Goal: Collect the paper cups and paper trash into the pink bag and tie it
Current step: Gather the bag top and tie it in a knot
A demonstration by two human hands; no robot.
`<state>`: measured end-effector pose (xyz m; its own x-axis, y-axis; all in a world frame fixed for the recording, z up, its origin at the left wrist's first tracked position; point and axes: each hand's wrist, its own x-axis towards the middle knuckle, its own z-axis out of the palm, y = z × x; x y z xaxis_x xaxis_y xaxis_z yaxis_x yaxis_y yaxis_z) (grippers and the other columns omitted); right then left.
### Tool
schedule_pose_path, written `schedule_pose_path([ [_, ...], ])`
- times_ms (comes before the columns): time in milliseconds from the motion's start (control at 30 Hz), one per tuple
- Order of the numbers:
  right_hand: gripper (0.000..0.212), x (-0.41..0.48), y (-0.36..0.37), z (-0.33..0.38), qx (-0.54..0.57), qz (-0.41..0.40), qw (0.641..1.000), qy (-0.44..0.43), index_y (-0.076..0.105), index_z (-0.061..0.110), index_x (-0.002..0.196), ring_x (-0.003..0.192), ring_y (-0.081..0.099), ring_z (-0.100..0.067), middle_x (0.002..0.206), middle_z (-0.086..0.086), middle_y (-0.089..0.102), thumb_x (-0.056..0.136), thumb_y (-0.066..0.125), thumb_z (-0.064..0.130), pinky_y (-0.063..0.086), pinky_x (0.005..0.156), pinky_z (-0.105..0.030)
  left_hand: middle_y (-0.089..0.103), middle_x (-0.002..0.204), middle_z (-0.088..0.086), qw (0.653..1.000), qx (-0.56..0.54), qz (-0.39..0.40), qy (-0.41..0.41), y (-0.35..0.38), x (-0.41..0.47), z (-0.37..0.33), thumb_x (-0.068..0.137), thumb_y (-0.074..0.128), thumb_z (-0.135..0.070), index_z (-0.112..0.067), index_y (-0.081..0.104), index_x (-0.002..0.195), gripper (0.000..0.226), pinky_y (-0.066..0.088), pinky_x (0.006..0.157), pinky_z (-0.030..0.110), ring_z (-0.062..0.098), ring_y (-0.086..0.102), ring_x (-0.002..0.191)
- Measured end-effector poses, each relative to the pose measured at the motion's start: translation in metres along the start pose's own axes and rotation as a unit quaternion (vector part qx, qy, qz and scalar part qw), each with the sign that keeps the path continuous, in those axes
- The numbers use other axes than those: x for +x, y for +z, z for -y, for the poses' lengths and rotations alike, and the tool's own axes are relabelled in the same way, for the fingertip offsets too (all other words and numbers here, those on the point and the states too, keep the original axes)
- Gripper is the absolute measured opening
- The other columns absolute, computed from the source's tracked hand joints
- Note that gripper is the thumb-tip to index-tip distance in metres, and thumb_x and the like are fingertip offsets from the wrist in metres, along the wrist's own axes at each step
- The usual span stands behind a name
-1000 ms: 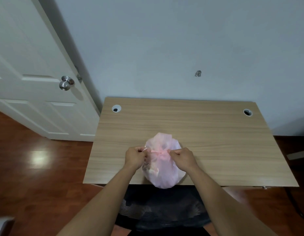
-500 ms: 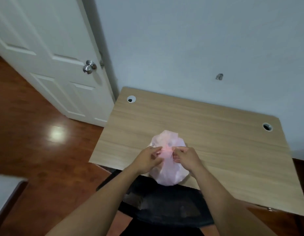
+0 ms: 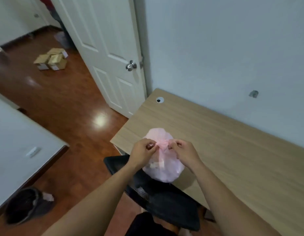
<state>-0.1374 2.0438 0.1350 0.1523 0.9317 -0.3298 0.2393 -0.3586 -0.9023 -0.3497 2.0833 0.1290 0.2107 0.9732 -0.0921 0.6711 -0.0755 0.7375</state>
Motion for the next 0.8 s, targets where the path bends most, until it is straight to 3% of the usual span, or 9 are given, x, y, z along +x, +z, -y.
schedule_pose_path([
  [133, 0.018, 0.000, 0.011, 0.029, -0.005, 0.065, 0.995, -0.069, 0.083, 0.007, 0.104, 0.069, 0.065, 0.008, 0.080, 0.018, 0.077, 0.108, 0.067, 0.014, 0.044, 0.061, -0.008, 0.078, 0.094, -0.007, 0.995, -0.047, -0.080, -0.023, -0.042, -0.020, -0.018, 0.100, 0.075, -0.026, -0.019, 0.082, 0.100, 0.010, 0.052, 0.077, 0.025, 0.010, 0.071, 0.086],
  [267, 0.021, -0.004, 0.035, 0.076, 0.008, 0.106, 0.985, -0.133, 0.082, 0.021, 0.116, 0.077, 0.069, 0.007, 0.088, 0.019, 0.079, 0.110, 0.062, 0.015, 0.048, 0.065, -0.011, 0.079, 0.096, -0.012, 0.981, -0.059, -0.184, -0.023, -0.091, -0.038, -0.030, 0.097, 0.078, -0.024, -0.023, 0.083, 0.100, 0.006, 0.052, 0.076, 0.017, 0.005, 0.071, 0.087],
  [367, 0.021, -0.005, 0.063, 0.114, -0.001, 0.130, 0.974, -0.188, 0.079, 0.036, 0.110, 0.075, 0.068, 0.007, 0.091, 0.026, 0.078, 0.109, 0.064, 0.021, 0.050, 0.075, -0.020, 0.078, 0.096, -0.016, 0.967, -0.071, -0.244, -0.026, -0.130, -0.055, -0.036, 0.098, 0.077, -0.022, -0.023, 0.083, 0.100, 0.006, 0.048, 0.074, 0.010, -0.006, 0.069, 0.085],
  [433, 0.017, -0.008, 0.085, 0.140, -0.010, 0.146, 0.966, -0.212, 0.079, 0.035, 0.110, 0.073, 0.066, 0.002, 0.092, 0.020, 0.078, 0.109, 0.065, 0.026, 0.051, 0.076, -0.026, 0.077, 0.093, -0.020, 0.956, -0.084, -0.281, -0.025, -0.158, -0.068, -0.034, 0.098, 0.077, -0.022, -0.026, 0.082, 0.098, 0.006, 0.049, 0.073, 0.011, -0.009, 0.067, 0.082],
  [533, 0.016, -0.017, 0.123, 0.178, -0.017, 0.178, 0.953, -0.243, 0.079, 0.032, 0.113, 0.084, 0.071, -0.008, 0.099, 0.013, 0.079, 0.109, 0.063, 0.032, 0.054, 0.079, -0.030, 0.078, 0.098, -0.019, 0.939, -0.098, -0.327, -0.041, -0.198, -0.087, -0.019, 0.099, 0.077, -0.026, -0.026, 0.083, 0.102, 0.007, 0.056, 0.077, 0.017, -0.002, 0.070, 0.088],
  [667, 0.019, -0.038, 0.187, 0.220, -0.021, 0.225, 0.933, -0.279, 0.078, 0.030, 0.115, 0.086, 0.073, -0.006, 0.101, 0.013, 0.079, 0.108, 0.066, 0.043, 0.056, 0.079, -0.029, 0.078, 0.104, -0.015, 0.921, -0.106, -0.370, -0.057, -0.252, -0.115, 0.015, 0.100, 0.076, -0.026, -0.027, 0.082, 0.103, 0.007, 0.061, 0.080, 0.023, 0.005, 0.072, 0.094],
  [800, 0.030, -0.056, 0.269, 0.245, -0.033, 0.263, 0.915, -0.306, 0.076, 0.033, 0.119, 0.106, 0.073, -0.002, 0.114, 0.018, 0.078, 0.102, 0.071, 0.057, 0.064, 0.097, -0.040, 0.079, 0.102, -0.010, 0.907, -0.096, -0.403, -0.073, -0.305, -0.148, 0.064, 0.099, 0.077, -0.024, -0.030, 0.080, 0.099, 0.007, 0.053, 0.077, 0.013, 0.007, 0.072, 0.094],
])
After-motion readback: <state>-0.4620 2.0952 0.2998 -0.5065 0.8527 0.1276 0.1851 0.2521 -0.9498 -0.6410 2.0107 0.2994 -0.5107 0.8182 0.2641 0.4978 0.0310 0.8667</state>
